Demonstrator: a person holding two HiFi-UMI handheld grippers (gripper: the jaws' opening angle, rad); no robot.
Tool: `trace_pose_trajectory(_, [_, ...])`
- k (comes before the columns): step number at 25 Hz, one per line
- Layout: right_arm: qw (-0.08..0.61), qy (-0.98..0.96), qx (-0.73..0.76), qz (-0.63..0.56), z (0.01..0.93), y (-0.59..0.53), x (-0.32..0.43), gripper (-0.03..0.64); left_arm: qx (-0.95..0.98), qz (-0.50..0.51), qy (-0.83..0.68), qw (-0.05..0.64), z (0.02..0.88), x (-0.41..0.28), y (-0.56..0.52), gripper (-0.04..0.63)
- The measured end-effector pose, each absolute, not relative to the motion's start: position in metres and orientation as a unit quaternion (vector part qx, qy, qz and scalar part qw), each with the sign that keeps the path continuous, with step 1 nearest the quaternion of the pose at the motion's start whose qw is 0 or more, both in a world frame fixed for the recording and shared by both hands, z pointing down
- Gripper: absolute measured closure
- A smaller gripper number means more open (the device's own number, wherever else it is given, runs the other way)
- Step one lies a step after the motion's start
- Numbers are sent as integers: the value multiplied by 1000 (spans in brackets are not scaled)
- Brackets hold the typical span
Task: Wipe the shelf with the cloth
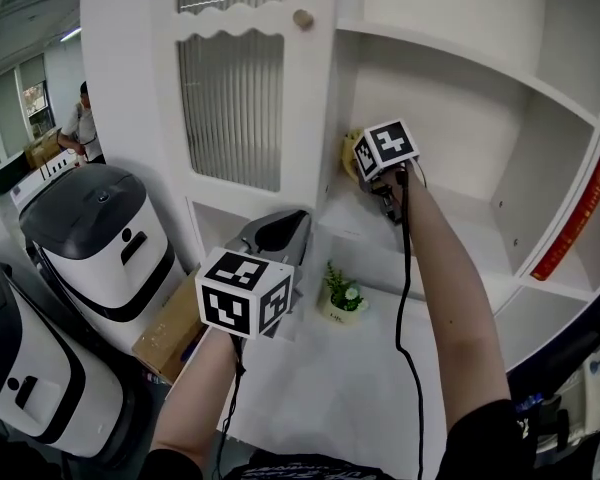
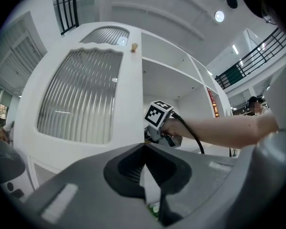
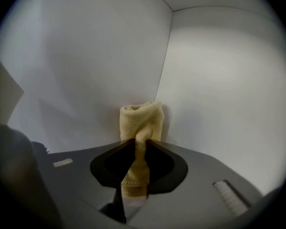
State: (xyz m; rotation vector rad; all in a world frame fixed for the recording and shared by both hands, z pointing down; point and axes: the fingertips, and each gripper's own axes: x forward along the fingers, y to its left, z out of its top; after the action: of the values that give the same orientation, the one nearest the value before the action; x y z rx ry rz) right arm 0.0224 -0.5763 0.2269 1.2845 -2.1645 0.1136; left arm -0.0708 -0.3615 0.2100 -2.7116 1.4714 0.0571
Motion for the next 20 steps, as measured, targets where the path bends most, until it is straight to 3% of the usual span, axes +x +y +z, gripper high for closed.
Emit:
trace_pose_trajectory(10, [381,-786,488,-3,238,-591,33,515,-879,28,475,22,213,-71,-369,589])
trace_pose_trajectory(20, [384,-758,527,20,239,-575,109,517,-895,16,446,20,221,-43,-363,589])
